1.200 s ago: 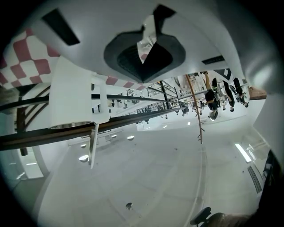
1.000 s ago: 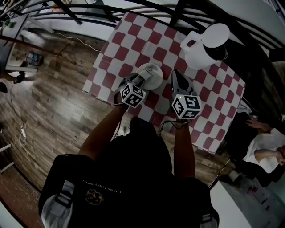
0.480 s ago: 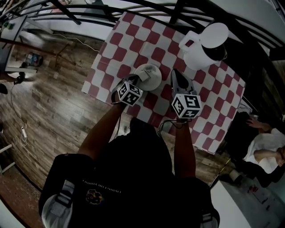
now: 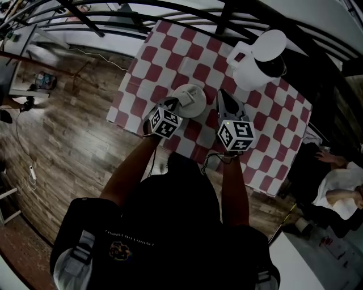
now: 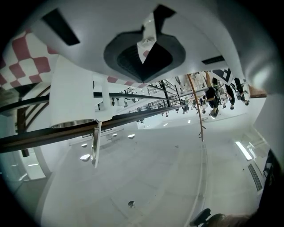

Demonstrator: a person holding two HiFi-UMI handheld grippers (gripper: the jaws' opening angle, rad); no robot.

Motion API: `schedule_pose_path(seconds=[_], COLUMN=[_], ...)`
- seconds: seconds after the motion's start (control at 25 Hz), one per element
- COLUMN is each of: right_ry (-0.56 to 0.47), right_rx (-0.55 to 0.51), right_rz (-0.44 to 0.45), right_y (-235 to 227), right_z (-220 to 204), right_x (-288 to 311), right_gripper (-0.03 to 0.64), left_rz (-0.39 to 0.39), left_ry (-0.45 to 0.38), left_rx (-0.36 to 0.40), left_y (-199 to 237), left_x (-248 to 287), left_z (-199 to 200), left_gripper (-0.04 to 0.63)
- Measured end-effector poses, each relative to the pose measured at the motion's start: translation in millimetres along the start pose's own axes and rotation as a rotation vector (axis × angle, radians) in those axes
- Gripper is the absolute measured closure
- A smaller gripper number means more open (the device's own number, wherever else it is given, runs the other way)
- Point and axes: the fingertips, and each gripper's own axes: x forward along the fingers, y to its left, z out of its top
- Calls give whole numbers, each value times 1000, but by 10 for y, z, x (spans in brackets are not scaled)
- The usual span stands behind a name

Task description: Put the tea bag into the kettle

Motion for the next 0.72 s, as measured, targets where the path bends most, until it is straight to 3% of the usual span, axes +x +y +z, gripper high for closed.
schedule_pose_path(seconds=[0.36,0.72], right_ry=[-16,-31], right_rx=[-8,8], right_rz=[-16,-89], right_y=[105,-20], right_z=[28,-15], right_x=[-113,-371], right_gripper=[604,604], left_rz=[-12,-45], left_ry=[-39,-106], left_rx=[7,44], left_y=[-61,-186], left_x=[-177,-261], left_z=[87,413], left_gripper=[588,588])
